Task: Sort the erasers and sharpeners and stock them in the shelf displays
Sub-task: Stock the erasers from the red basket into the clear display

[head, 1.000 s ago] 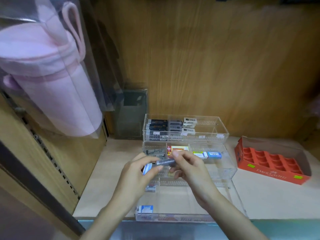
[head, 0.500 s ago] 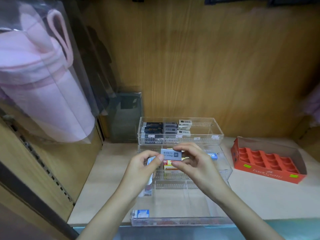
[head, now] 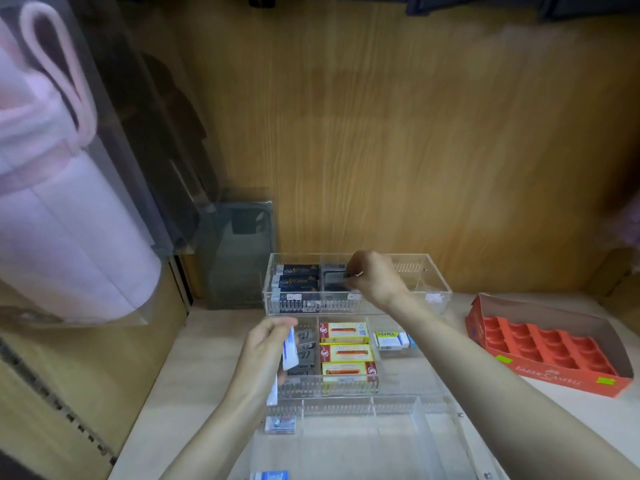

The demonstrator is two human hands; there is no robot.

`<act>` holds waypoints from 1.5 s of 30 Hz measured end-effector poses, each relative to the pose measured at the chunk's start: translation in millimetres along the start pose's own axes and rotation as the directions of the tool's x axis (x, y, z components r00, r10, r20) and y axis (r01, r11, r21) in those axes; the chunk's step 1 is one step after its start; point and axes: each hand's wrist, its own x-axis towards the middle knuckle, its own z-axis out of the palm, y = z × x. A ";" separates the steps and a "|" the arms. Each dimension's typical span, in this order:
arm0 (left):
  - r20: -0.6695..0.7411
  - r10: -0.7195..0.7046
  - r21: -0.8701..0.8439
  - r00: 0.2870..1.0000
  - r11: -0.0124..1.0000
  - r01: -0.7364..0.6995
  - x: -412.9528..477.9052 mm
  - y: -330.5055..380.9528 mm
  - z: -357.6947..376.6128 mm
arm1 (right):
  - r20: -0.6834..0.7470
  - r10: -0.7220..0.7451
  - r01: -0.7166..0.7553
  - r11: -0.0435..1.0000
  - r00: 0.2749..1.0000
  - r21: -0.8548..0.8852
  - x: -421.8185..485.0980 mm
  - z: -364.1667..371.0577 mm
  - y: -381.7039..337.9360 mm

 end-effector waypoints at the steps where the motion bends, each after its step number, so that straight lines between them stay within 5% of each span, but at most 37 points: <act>1: 0.015 0.007 0.008 1.000 1.000 -0.007 -0.9 -1.6 -2.1 | -0.011 0.005 -0.005 1.000 1.000 -0.005 0.9 2.1 -1.3; 12: 0.032 0.136 -0.036 0.990 0.990 -0.135 -7.7 -5.3 -9.9 | -0.037 0.020 -0.022 0.999 0.999 -0.050 6.7 10.8 0.4; 16: -0.019 0.070 -0.096 0.997 0.993 -0.072 -11.3 -3.0 -11.0 | -0.089 -0.154 0.149 0.987 0.984 -0.060 -25.7 0.1 -8.4; 19: -0.028 0.032 -0.146 0.999 0.989 -0.035 -14.5 2.1 -10.0 | -0.066 -0.239 0.246 0.959 0.969 0.141 -71.9 -3.6 -14.5; 23: 0.004 0.025 -0.172 1.000 0.985 -0.024 -27.2 9.9 -5.9 | 0.076 -0.235 0.188 0.899 0.969 0.395 -125.1 1.1 -16.6; 33: 0.104 0.067 -0.156 0.992 0.986 -0.051 -45.9 27.5 33.0 | -0.169 -0.427 0.447 0.888 0.888 0.108 -128.9 -18.3 9.9; 37: 0.129 0.037 -0.173 0.991 0.985 -0.014 -32.3 35.9 54.8 | -0.301 -0.224 0.240 0.971 0.927 0.015 -70.1 -53.0 44.4; 40: 0.117 -0.051 -0.295 0.992 0.952 0.084 -23.0 36.7 59.9 | -0.145 -0.056 0.035 0.989 0.988 -0.144 -23.1 -67.0 71.9; 45: 0.101 0.046 -0.279 0.994 0.960 -0.016 -4.0 20.2 57.7 | 0.085 0.027 0.000 0.953 0.996 -0.302 19.1 -56.8 83.6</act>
